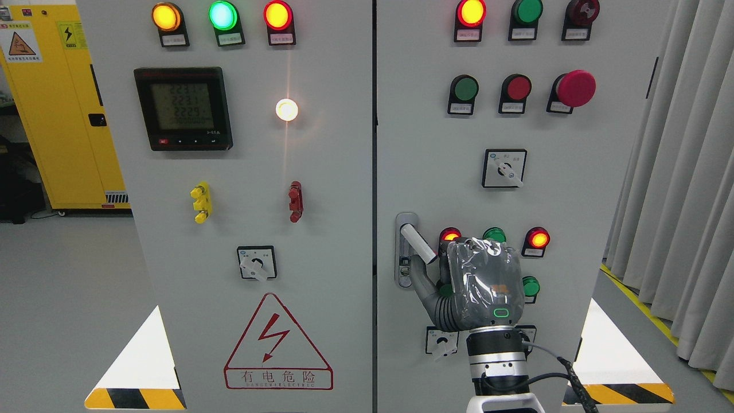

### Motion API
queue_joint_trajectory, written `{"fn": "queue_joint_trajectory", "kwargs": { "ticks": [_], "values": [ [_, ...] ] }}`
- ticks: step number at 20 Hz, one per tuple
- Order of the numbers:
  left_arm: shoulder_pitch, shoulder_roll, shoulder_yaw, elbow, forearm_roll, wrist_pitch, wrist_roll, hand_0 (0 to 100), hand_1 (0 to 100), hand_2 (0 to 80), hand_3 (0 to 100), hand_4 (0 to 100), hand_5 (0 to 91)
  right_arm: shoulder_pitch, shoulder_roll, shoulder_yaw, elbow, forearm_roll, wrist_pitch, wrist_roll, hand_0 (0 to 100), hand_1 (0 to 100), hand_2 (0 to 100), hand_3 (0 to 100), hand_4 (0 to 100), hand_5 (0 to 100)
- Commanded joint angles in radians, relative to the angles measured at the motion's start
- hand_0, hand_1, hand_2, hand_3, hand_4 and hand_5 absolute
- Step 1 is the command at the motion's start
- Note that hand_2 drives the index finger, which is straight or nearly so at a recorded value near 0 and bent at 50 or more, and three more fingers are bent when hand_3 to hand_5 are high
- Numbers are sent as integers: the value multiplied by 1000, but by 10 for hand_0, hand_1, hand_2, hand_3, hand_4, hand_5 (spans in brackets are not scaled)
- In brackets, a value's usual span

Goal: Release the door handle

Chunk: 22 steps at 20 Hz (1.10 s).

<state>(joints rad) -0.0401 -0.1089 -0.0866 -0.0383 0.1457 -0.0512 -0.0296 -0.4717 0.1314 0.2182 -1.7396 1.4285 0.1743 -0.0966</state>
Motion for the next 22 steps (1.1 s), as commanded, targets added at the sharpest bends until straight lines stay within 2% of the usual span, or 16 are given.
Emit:
{"fn": "queue_joint_trajectory", "kwargs": {
  "ticks": [1, 22],
  "values": [
    [-1, 0, -1, 0, 0, -1, 0, 120, 556, 0, 0, 0, 0, -1, -4, -10, -5, 0, -1, 2, 567, 396, 933, 1000, 1000, 1000],
    [0, 0, 1, 0, 0, 1, 0, 120, 556, 0, 0, 0, 0, -5, -7, -25, -9, 0, -6, 2, 565, 400, 930, 1000, 1000, 1000]
  ]
}}
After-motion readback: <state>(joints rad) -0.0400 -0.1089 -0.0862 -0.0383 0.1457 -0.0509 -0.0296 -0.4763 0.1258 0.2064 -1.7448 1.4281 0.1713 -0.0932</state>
